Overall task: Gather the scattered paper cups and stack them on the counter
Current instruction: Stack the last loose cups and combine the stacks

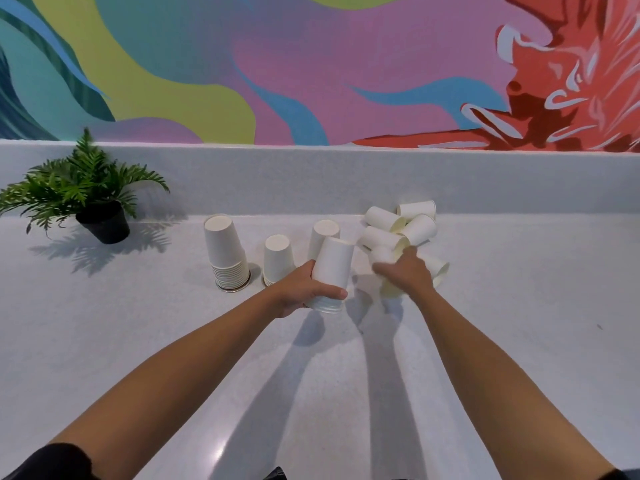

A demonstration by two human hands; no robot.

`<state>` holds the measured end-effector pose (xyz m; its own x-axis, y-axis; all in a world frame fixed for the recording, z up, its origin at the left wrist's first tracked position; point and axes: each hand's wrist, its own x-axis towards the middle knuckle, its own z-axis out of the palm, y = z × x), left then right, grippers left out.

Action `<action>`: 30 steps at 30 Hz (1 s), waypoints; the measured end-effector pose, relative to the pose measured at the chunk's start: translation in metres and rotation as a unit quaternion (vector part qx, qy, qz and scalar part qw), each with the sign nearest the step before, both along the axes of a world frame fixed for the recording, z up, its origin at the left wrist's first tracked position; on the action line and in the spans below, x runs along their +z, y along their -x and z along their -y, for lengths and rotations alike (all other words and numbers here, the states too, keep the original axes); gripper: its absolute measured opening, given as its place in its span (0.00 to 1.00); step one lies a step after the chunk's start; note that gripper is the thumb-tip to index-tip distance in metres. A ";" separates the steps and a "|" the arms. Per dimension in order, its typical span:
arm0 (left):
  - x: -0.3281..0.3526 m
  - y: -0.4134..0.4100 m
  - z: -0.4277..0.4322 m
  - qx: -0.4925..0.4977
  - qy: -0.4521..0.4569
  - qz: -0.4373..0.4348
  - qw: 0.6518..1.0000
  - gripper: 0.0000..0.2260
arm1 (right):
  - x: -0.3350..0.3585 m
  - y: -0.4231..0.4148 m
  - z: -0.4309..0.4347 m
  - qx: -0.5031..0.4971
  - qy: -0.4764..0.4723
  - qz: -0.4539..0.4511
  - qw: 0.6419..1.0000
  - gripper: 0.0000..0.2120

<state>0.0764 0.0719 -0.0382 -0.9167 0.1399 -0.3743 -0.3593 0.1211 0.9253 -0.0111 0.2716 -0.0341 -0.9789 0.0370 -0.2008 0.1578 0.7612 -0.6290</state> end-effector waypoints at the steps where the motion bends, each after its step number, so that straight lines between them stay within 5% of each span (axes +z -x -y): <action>1: 0.000 -0.001 -0.001 0.003 -0.003 0.002 1.000 0.39 | 0.012 0.000 0.001 -0.038 0.100 -0.006 0.994 0.37; 5: -0.001 -0.004 -0.002 0.010 -0.010 0.005 1.000 0.38 | 0.052 -0.002 0.011 -0.109 0.349 -0.035 0.930 0.32; 10: 0.001 -0.009 -0.008 0.001 -0.020 0.003 1.000 0.29 | 0.077 -0.020 0.032 -0.118 0.426 -0.036 0.896 0.35; 12: 0.002 -0.011 -0.009 -0.004 -0.021 0.001 1.000 0.34 | 0.078 -0.027 0.039 -0.118 0.437 -0.045 0.891 0.34; 20: 0.021 -0.017 -0.002 0.009 -0.013 -0.025 1.000 0.33 | 0.080 -0.051 0.074 0.073 0.278 -0.114 0.951 0.39; 26: 0.033 -0.025 0.021 0.046 -0.049 -0.052 0.996 0.28 | 0.085 -0.064 0.105 0.157 0.225 -0.150 0.950 0.43; 30: 0.038 -0.027 0.042 0.094 -0.076 -0.075 0.990 0.35 | 0.090 -0.063 0.130 0.209 0.163 -0.163 0.950 0.41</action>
<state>0.1031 0.0302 0.0000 -0.9754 0.0054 -0.2205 -0.2203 -0.0798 0.9722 0.0522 0.1421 0.0555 -0.9062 -0.3816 0.1822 -0.3602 0.4710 -0.8052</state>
